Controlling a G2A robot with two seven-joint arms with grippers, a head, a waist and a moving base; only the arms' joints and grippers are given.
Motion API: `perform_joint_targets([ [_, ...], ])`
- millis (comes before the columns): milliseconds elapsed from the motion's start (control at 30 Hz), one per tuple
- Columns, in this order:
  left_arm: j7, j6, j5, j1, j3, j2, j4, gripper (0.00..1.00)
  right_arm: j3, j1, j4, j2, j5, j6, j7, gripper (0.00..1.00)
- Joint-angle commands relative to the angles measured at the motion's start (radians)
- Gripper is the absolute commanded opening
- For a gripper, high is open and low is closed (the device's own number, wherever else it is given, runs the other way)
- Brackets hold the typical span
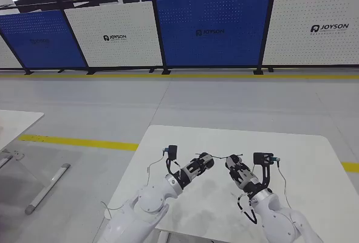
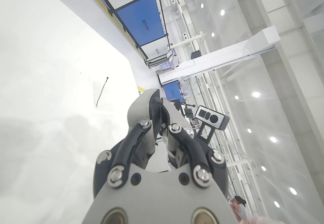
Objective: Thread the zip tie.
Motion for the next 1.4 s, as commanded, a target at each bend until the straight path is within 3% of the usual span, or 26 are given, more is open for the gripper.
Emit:
perform_joint_targets([
  [0, -0.001, -0.001, 0.0, 0.0, -0.001, 0.0, 0.001, 0.0, 0.0, 0.0, 0.0, 0.0, -0.001, 0.001, 0.001, 0.02],
  [133, -0.002, 0.0, 0.0, -0.001, -0.003, 0.0, 0.003, 0.0, 0.0, 0.001, 0.0, -0.001, -0.002, -0.001, 0.002, 0.22],
  [200, -0.002, 0.0, 0.0, -0.001, -0.003, 0.0, 0.004, 0.0, 0.0, 0.002, 0.0, -0.001, -0.002, -0.001, 0.003, 0.24],
  [533, -0.005, 0.002, 0.006, -0.004, -0.002, -0.001, 0.009, 0.0, -0.002, 0.005, 0.002, -0.003, -0.005, 0.008, -0.005, 0.16],
  [633, -0.009, 0.002, 0.006, -0.005, -0.002, -0.001, 0.01, 0.0, -0.002, 0.006, 0.002, -0.004, -0.008, 0.016, -0.008, 0.0],
  [1333, -0.015, 0.011, 0.019, -0.003, -0.005, -0.001, 0.004, 0.0, 0.002, 0.003, -0.006, -0.005, -0.025, 0.018, -0.005, 0.0],
  [1367, -0.014, 0.014, 0.019, -0.004, -0.005, -0.001, 0.002, 0.3, 0.002, 0.003, -0.007, -0.005, -0.026, 0.018, -0.005, 0.0],
])
